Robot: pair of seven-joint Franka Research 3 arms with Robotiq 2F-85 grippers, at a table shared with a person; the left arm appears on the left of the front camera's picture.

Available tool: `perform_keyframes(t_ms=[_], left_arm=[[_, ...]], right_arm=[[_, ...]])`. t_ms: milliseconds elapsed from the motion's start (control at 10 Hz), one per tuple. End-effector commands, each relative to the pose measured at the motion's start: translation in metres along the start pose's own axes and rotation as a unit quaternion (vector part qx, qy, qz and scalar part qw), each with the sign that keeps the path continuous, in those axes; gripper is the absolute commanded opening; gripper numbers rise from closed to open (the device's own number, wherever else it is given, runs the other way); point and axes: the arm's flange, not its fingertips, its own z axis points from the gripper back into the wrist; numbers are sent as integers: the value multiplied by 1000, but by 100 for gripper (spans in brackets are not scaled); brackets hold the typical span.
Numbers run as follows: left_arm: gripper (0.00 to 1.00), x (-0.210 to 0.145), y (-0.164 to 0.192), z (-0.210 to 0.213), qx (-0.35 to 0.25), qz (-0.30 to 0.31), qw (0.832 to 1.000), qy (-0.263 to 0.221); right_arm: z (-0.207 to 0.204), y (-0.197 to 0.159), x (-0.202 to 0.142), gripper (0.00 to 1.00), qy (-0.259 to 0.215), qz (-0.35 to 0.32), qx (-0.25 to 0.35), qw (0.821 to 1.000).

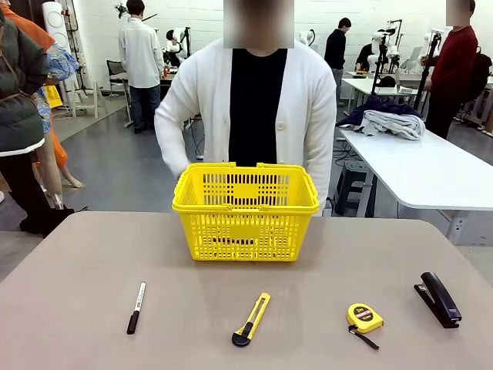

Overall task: Place the items the person wants into the basket.
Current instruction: Pick up the item the person points to and place it in the Market Basket.

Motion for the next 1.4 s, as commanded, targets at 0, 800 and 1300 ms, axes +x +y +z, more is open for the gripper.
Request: perform_keyframes(t_ms=[0,800,1300], left_arm=[[100,0,1,0,-3,-10,1000,-9],[100,0,1,0,-3,-10,1000,-9],[100,0,1,0,-3,-10,1000,-9]], right_arm=[[-2,0,-1,100,1,0,1,1000],[-2,0,-1,100,1,0,1,1000],[-2,0,-1,100,1,0,1,1000]])
